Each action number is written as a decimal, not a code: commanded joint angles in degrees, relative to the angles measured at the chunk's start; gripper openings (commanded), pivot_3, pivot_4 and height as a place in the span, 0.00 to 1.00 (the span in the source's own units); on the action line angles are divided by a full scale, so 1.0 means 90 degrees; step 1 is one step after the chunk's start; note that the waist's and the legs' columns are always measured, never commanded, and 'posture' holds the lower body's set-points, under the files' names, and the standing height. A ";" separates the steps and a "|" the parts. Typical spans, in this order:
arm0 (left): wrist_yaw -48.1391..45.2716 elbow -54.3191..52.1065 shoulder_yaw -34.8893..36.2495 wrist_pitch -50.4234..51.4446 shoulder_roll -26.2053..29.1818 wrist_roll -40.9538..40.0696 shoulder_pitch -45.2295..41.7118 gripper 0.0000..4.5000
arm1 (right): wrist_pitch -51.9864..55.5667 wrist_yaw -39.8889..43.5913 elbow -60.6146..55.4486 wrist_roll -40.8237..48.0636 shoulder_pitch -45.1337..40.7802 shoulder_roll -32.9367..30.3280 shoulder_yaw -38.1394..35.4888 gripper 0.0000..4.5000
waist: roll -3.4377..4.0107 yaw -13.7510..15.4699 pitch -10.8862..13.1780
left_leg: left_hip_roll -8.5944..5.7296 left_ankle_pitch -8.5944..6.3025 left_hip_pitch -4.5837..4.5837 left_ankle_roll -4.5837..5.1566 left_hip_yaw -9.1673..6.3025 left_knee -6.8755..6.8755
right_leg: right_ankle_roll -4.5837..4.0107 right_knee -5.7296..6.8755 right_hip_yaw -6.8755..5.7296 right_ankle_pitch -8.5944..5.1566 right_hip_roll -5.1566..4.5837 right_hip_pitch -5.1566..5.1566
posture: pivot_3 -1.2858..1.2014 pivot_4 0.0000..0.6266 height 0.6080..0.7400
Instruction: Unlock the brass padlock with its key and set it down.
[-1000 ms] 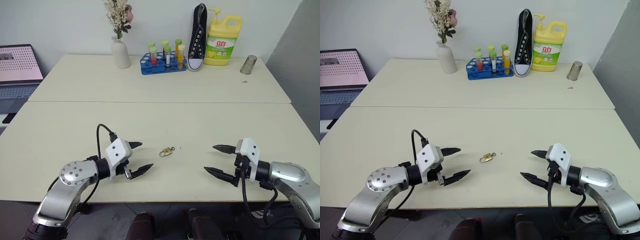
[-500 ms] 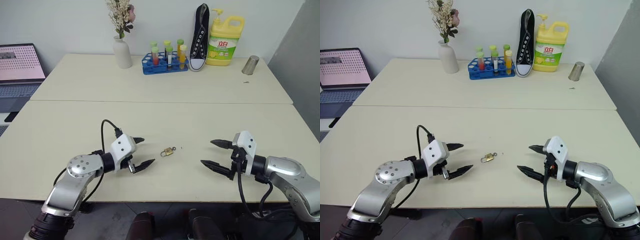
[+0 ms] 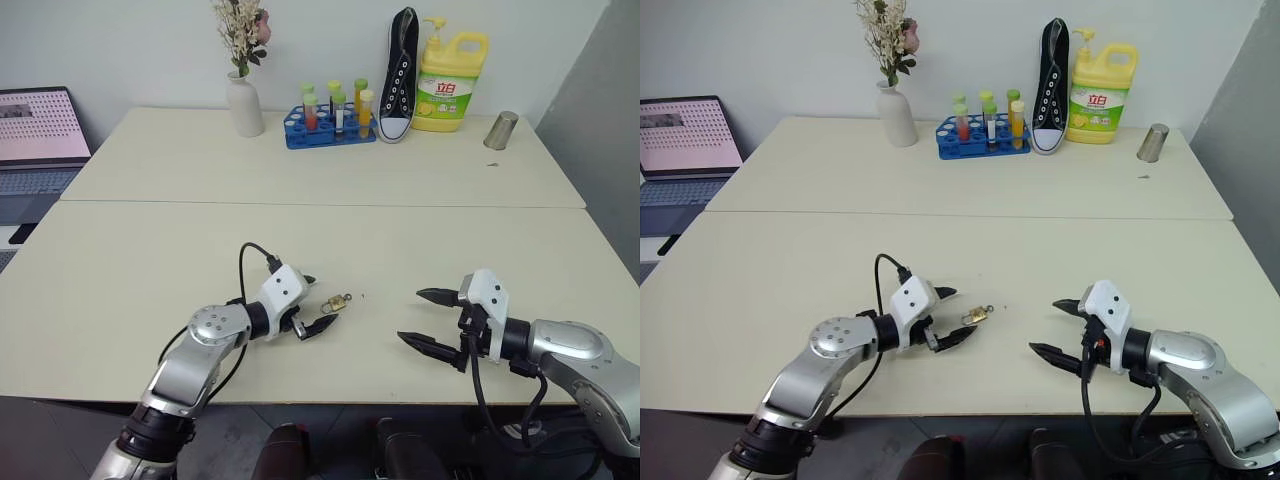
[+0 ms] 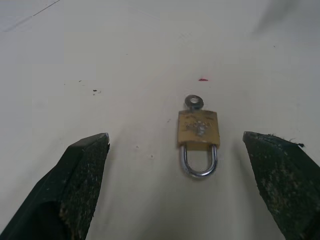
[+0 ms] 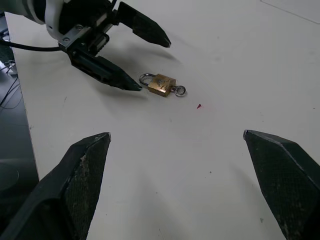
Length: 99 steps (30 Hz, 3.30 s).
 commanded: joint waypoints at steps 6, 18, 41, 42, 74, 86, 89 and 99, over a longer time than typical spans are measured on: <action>0.0029 0.0292 -0.0234 -0.0005 -0.0206 0.0175 -0.0301 1.00 | -0.0023 -0.0118 -0.0358 0.0080 0.0133 -0.0002 -0.0112 0.99 | 0.0000 0.0000 0.0000 | 0.0001 0.0000 0.0000 0.0000 -0.0001 -0.0001 | 0.0000 0.0001 0.0000 0.0000 0.0001 0.0000 | 0.52 0.24 1.00; -0.0186 0.0282 -0.0283 0.0265 -0.0184 0.0042 -0.0307 0.74 | 0.0014 -0.0270 -0.0467 0.0134 0.0167 0.0028 -0.0074 1.00 | -0.0001 0.0000 -0.0002 | 0.0001 0.0000 0.0002 0.0000 -0.0001 0.0001 | 0.0000 0.0002 0.0000 0.0001 0.0001 0.0002 | 0.52 0.24 1.00; -0.0991 0.0660 0.0417 -0.4786 0.0508 0.0428 -0.0333 0.21 | -0.0098 -0.0090 -0.0350 0.0276 -0.0153 0.0048 -0.0029 1.00 | 0.0000 0.0015 -0.0002 | 0.0002 0.0000 0.0002 0.0000 0.0002 0.0001 | -0.0001 0.0001 0.0002 0.0001 -0.0019 0.0001 | 0.52 0.24 1.00; -0.0931 0.0808 0.0429 -0.5184 0.0526 0.0569 -0.0402 0.21 | -0.0077 -0.0070 -0.0346 0.0306 -0.0178 0.0048 -0.0035 1.00 | 0.0000 0.0020 -0.0002 | 0.0001 0.0000 0.0001 0.0000 0.0001 0.0001 | -0.0001 0.0000 0.0000 0.0001 -0.0021 0.0001 | 0.52 0.24 1.00; 0.1826 0.3704 0.0371 -1.1121 0.0958 0.3559 -0.1757 0.21 | 0.1702 -0.0333 0.0580 0.1912 -0.2568 0.0723 0.0700 1.00 | 0.0000 0.0002 -0.0002 | 0.0005 0.0000 -0.0001 0.0000 0.0004 0.0000 | -0.0025 0.0003 -0.0015 0.0021 -0.0026 0.0000 | 0.52 0.24 1.00; 0.2199 0.3683 0.0275 -1.1086 0.1020 0.3827 -0.1738 0.21 | 0.1719 -0.0512 0.1014 0.1535 -0.2878 0.1176 0.1036 0.87 | 0.0000 -0.0001 -0.0002 | 0.0006 0.0000 0.0000 0.0000 0.0004 -0.0001 | -0.0027 0.0004 -0.0018 0.0022 -0.0029 -0.0001 | 0.52 0.24 1.00; 0.2277 0.3672 0.0254 -1.1075 0.1033 0.3885 -0.1716 0.21 | 0.1773 -0.0512 0.1015 0.1566 -0.2882 0.1212 0.1004 0.62 | 0.0000 0.0000 -0.0002 | 0.0006 0.0000 -0.0002 0.0000 0.0003 -0.0001 | -0.0027 0.0004 -0.0019 0.0022 -0.0030 -0.0001 | 0.52 0.24 1.00; 0.2390 0.3611 0.0203 -1.0952 0.1041 0.3932 -0.1758 0.21 | 0.1823 -0.0432 0.0987 0.1569 -0.2846 0.1163 0.1046 0.00 | 0.0000 -0.0001 -0.0002 | 0.0005 0.0000 -0.0002 0.0000 0.0003 -0.0001 | -0.0027 0.0004 -0.0019 0.0022 -0.0031 -0.0001 | 0.52 0.24 1.00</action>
